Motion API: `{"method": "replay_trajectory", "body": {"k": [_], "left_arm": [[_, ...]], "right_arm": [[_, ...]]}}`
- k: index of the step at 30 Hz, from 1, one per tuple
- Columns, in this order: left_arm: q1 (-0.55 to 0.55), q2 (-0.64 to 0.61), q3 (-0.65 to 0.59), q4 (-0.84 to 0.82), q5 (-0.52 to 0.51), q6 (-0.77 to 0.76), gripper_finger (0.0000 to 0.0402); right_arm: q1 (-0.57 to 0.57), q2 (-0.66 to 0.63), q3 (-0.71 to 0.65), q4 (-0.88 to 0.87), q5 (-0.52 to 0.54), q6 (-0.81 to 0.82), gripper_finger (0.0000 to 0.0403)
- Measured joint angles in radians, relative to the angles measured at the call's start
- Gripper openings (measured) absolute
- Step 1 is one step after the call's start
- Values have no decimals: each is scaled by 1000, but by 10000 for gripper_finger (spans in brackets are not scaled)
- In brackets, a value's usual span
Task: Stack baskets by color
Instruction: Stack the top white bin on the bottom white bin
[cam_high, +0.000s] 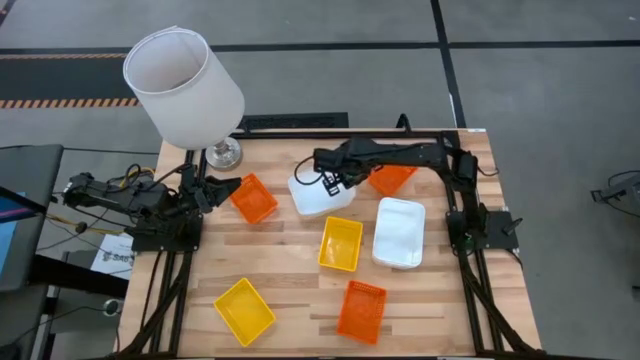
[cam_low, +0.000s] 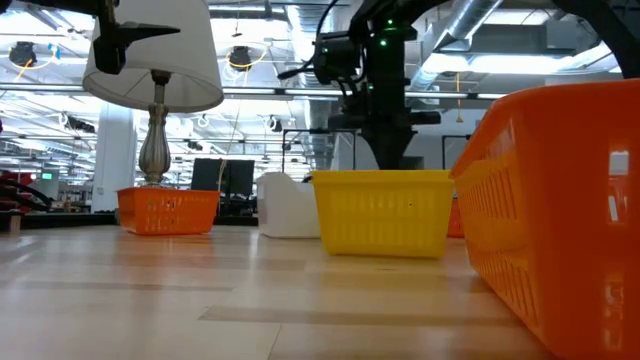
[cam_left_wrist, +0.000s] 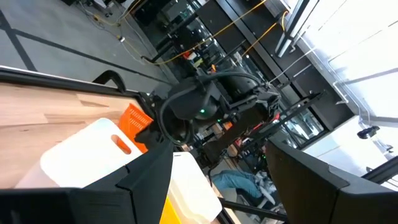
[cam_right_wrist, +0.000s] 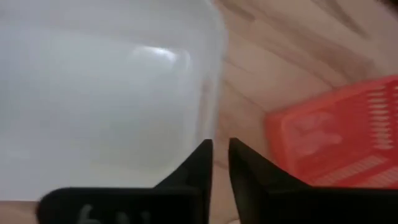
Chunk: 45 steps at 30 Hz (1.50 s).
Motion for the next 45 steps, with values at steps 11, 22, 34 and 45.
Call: {"method": "replay_trajectory", "body": {"k": [11, 22, 34, 45], "left_arm": [[0, 0, 0, 0, 63, 0, 247], [0, 0, 0, 0, 63, 0, 247], [0, 0, 0, -25, 53, -11, 247], [0, 0, 0, -41, 45, -19, 247]], "right_arm": [[-14, 1, 134, 67, 28, -704, 228], [-61, 14, 198, 286, -184, -1251, 249], [-89, 144, 196, 333, -286, -1391, 249], [-82, 237, 199, 346, -293, -1423, 237]]}}
